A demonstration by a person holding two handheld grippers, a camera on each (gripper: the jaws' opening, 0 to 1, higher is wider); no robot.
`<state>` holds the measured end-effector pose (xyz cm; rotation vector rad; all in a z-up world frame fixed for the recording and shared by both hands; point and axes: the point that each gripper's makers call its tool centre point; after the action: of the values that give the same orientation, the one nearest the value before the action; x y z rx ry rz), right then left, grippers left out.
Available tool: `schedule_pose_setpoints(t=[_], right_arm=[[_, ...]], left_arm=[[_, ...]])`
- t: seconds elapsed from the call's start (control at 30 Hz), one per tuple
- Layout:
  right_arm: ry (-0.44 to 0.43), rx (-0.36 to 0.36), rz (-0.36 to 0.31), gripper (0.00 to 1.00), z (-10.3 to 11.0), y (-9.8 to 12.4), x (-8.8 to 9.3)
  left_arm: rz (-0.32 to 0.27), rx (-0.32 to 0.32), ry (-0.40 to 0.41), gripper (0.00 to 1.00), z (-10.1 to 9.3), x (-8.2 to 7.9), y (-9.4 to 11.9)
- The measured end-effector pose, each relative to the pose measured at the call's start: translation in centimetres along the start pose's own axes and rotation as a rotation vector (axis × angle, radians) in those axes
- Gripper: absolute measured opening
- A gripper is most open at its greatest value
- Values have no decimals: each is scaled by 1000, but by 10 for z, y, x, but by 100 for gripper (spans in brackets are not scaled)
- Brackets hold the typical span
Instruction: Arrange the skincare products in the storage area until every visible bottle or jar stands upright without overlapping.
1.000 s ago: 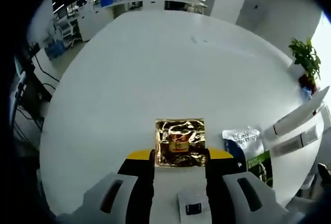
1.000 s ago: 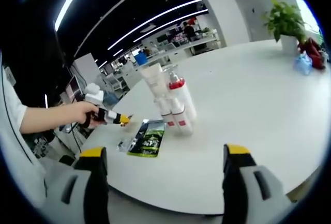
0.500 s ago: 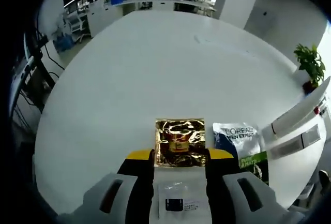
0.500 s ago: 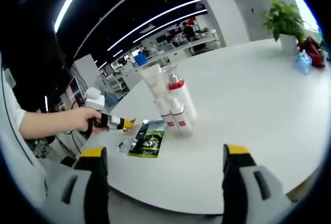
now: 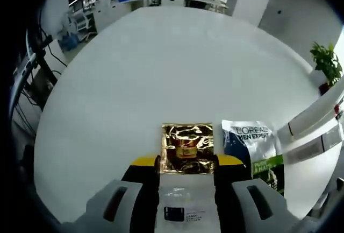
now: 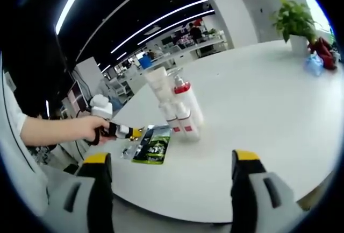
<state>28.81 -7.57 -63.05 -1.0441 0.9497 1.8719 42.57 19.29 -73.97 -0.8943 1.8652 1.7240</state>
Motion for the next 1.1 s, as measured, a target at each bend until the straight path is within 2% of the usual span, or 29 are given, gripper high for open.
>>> schedule_pose_setpoints(t=[0.63, 0.83, 1.1], right_arm=[[1, -1, 0, 92, 1, 0, 0], [5, -1, -4, 92, 0, 0, -1], [18, -8, -5, 92, 2, 0, -2]], left_arm=[[-6, 10, 4, 39, -2, -2, 1], [-8, 9, 4, 46, 1, -2, 1], [-39, 50, -27, 49, 3, -11, 12]])
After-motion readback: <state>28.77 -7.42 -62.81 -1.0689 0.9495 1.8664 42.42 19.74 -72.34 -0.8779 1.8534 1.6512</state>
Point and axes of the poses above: the point that each gripper's makers call its tool centre point, and the gripper's own axes: y roughly backward along the fingers, z roughly to its left, x roughly out of its underside, and after that the axes turned 12 degrees about -z, right-handed
